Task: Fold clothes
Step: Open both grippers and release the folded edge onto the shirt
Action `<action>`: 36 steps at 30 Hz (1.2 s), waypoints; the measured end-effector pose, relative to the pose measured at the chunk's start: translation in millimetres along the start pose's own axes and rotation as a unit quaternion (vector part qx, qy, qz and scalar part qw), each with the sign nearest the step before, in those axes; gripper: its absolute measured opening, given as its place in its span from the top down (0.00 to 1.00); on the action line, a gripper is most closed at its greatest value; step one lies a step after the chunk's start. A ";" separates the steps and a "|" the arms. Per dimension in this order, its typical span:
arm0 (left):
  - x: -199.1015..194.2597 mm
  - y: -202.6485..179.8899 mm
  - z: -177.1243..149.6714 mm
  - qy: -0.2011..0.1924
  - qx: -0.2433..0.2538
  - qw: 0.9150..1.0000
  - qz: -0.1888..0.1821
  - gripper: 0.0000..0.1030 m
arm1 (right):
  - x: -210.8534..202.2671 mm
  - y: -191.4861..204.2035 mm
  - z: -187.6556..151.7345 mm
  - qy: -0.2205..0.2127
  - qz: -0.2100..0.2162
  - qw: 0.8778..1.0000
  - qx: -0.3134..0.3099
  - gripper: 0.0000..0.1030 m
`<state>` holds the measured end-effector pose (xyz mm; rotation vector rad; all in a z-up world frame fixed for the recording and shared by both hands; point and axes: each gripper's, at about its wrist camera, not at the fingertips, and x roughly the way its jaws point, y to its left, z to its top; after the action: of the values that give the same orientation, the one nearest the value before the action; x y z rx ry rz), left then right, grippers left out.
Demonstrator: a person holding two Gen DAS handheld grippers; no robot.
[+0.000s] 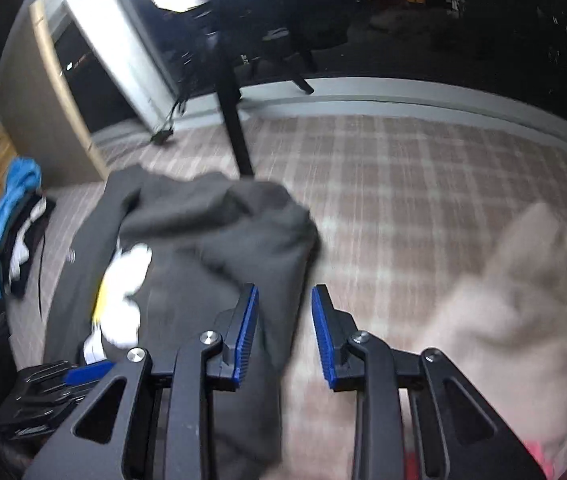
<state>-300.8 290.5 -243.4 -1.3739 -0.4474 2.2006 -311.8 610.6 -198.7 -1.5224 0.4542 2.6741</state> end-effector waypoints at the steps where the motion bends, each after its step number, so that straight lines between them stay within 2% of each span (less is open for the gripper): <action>1: 4.7 1.4 10.1 -0.003 0.004 1.000 0.012 0.54 | 9.3 -1.9 6.6 0.004 0.002 1.000 0.005 0.72; 3: 14.2 4.4 30.1 -0.008 0.013 0.999 0.035 0.54 | 27.4 -5.7 19.0 0.012 0.005 1.000 0.015 0.71; 6: 44.1 16.7 54.9 0.020 0.005 0.998 0.054 0.54 | 49.2 -13.0 28.9 0.023 0.007 0.999 0.035 0.71; 12: 60.4 9.2 73.1 0.013 0.044 0.997 0.070 0.55 | 62.6 -29.2 30.3 0.025 0.059 0.995 0.078 0.72; 13: 60.5 8.8 73.1 0.010 0.049 0.996 0.071 0.67 | 63.3 -30.5 30.3 0.022 0.066 0.994 0.081 0.81; 14: 61.2 7.3 73.7 0.005 0.052 0.996 0.075 0.91 | 64.0 -31.8 30.3 0.020 0.073 0.994 0.084 0.86; 15: 62.4 6.8 74.4 0.005 0.054 0.995 0.083 0.98 | 64.2 -32.7 30.3 0.017 0.078 0.993 0.086 0.87; 16: 63.1 7.5 75.1 0.005 0.054 0.995 0.086 1.00 | 63.7 -32.7 30.5 0.015 0.080 0.993 0.086 0.89; 17: 62.5 7.9 76.5 0.004 0.052 0.996 0.070 0.99 | 62.7 -33.1 30.8 0.012 0.083 0.993 0.086 0.89; 20: 54.9 0.8 80.2 -0.016 0.065 0.996 0.066 0.99 | 56.1 -37.3 33.1 -0.004 0.095 0.991 0.093 0.90; 22: 49.0 -4.9 84.9 -0.036 0.077 0.994 0.073 1.00 | 57.3 -40.1 34.1 -0.004 0.090 0.991 0.096 0.91; 24: 48.6 -7.3 89.6 -0.054 0.092 0.988 0.110 1.00 | 61.3 -42.5 34.8 0.001 0.078 0.992 0.098 0.91; 27: 58.5 5.2 94.2 -0.030 0.068 0.991 0.113 1.00 | 66.1 -44.5 35.7 0.005 0.059 0.994 0.096 0.90; 30: 56.1 2.8 87.1 -0.007 0.074 0.992 0.104 1.00 | 55.0 -37.3 37.0 0.008 0.011 0.997 0.072 0.81; 31: 51.2 -3.4 80.2 0.002 0.081 0.993 0.086 0.97 | 44.7 -35.3 36.1 0.001 0.006 0.998 0.065 0.81; 33: 40.9 -16.3 65.2 0.024 0.096 0.994 0.056 0.81 | 21.4 -30.2 28.0 -0.011 0.032 0.998 0.050 0.81; 34: 33.8 -22.6 54.2 0.029 0.106 0.992 0.055 0.70 | 9.8 -26.2 20.2 -0.008 0.047 0.998 0.039 0.81; 36: 22.5 -32.0 33.4 0.041 0.120 0.991 0.049 0.69 | -6.2 -18.4 -5.0 0.004 0.052 0.999 0.014 0.81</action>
<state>-331.3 329.3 -228.8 -1.3735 -0.0829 2.1834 -301.3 627.5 -200.2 -1.5452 0.5842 2.7264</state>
